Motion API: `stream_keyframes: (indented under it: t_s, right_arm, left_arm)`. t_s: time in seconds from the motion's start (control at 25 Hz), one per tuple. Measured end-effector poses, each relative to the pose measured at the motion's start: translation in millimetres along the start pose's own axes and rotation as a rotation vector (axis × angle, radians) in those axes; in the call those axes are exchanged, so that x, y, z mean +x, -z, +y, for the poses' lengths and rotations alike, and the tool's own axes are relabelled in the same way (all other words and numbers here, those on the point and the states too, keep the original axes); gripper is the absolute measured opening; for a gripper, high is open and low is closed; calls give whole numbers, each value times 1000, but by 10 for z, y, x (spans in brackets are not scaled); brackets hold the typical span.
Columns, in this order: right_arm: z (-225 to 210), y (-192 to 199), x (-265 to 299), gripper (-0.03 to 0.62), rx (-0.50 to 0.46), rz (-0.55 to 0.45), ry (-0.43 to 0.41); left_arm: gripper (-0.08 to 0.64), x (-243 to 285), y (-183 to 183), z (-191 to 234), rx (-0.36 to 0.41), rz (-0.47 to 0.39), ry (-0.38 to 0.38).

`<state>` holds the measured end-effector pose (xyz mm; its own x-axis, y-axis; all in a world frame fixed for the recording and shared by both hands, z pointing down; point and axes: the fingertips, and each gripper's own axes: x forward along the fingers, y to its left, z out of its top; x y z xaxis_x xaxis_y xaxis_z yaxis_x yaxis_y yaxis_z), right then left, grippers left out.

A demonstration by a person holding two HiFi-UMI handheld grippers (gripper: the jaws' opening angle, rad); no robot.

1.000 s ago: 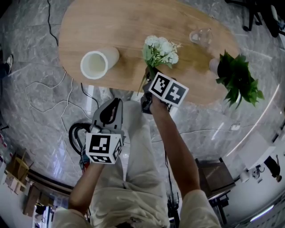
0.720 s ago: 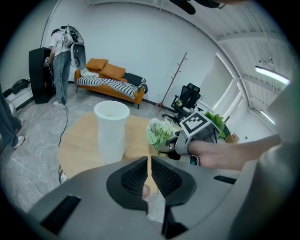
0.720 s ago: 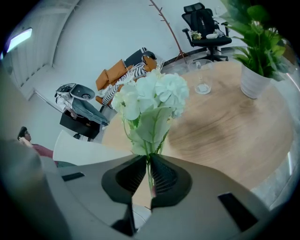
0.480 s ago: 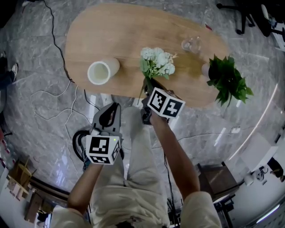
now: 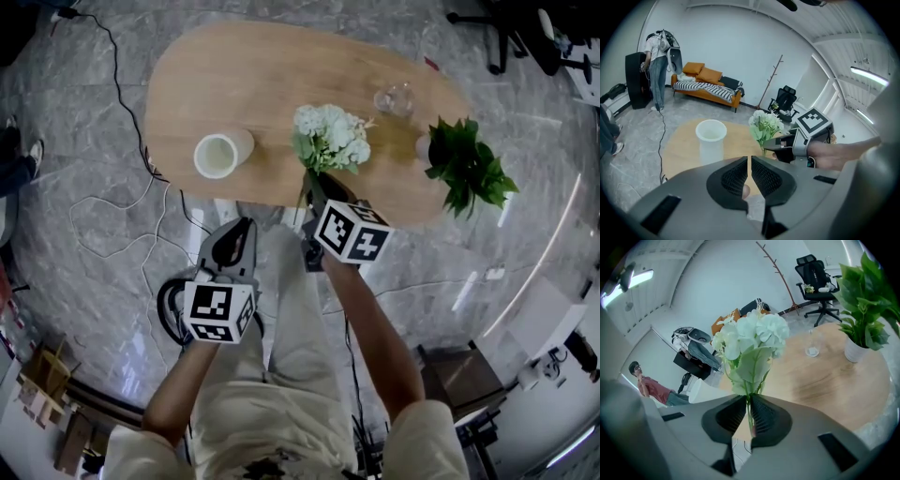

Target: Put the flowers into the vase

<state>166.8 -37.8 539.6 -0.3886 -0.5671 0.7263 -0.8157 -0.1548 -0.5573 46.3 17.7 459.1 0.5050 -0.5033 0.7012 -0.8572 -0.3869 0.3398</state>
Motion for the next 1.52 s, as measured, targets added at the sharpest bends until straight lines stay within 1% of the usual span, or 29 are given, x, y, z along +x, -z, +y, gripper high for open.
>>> stream_keyframes:
  t_s: [0.2, 0.52, 0.68, 0.88, 1.0, 1.2, 1.52]
  right_arm:
    - [182, -80, -218, 37, -57, -32, -22]
    - [402, -156, -444, 37, -77, -94, -52]
    - [519, -202, -540, 37, -90, -120, -78]
    - [773, -264, -659, 37, -125, -149, -139]
    - [935, -335, -696, 37, -158, -159, -186]
    - [1193, -448, -748, 37, -203, -195, -272]
    - [1562, -540, -695, 37, -241, -224, -362]
  left_arm:
    - [34, -69, -121, -94, 1, -14, 30]
    - [34, -125, -158, -141, 16, 13, 98]
    - [34, -144, -174, -47, 19, 26, 100]
    - [34, -274, -338, 130, 28, 13, 95]
    - [34, -316, -439, 246, 13, -4, 81]
    - [34, -338, -446, 322, -9, -8, 79]
    - [34, -407, -433, 396, -40, -19, 78]
